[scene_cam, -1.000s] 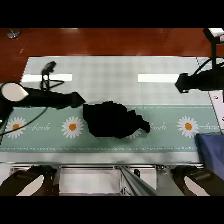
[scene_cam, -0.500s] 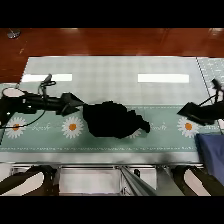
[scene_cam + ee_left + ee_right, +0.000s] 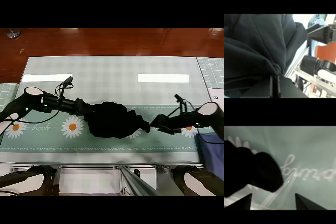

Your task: Fold the shirts.

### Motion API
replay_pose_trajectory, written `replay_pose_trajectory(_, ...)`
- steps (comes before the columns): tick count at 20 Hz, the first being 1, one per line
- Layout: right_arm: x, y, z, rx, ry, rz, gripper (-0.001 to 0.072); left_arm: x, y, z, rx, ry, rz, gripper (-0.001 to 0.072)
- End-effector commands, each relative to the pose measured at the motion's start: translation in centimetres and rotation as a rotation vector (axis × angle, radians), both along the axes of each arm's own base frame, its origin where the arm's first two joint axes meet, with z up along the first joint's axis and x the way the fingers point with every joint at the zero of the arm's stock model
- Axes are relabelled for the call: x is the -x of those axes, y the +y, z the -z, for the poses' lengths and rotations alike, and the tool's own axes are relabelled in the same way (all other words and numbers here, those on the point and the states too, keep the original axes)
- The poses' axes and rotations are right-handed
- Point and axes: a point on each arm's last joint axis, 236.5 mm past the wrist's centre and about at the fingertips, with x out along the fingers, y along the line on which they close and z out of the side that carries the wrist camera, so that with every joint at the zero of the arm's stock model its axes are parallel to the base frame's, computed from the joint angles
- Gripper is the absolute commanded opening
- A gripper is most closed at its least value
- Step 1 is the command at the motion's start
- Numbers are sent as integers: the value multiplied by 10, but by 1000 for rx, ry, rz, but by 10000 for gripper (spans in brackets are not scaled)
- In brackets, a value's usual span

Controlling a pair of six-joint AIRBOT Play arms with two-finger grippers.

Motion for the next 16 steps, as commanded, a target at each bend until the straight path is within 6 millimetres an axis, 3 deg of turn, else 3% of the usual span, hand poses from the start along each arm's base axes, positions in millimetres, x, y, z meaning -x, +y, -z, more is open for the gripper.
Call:
replay_pose_trajectory(1,-9,41,18,-62,35,-1,620,4,0,-1,9,-1,25,31)
replay_pose_trajectory(3,-14,59,23,-89,51,-19,606,4,0,-1,9,-1,25,31)
replay_pose_trajectory(4,-18,66,21,-93,40,-45,469,3,0,-1,8,-2,23,31)
replay_pose_trajectory(5,-25,72,15,-98,13,-78,176,0,2,-3,8,-11,17,31)
replay_pose_trajectory(6,-35,77,5,-107,-32,-105,21,-7,4,-10,12,-30,10,31)
replay_pose_trajectory(8,-66,78,-31,-111,-132,-160,19,-32,12,-42,23,-90,-31,30)
replay_pose_trajectory(9,-90,73,-61,-103,-210,-178,19,-51,19,-70,26,-155,-67,30)
replay_pose_trajectory(10,-116,67,-96,-82,-305,-179,18,-69,26,-104,26,-242,-102,30)
replay_pose_trajectory(11,-145,59,-144,-49,-432,-168,18,-88,36,-148,24,-358,-149,30)
replay_pose_trajectory(13,-188,42,-257,32,-711,-137,18,-114,56,-253,23,-623,-266,30)
replay_pose_trajectory(14,-195,35,-315,70,-842,-133,18,-115,63,-307,24,-771,-305,30)
replay_pose_trajectory(16,-179,32,-426,93,-1089,-143,18,-94,78,-412,15,-1024,-384,30)
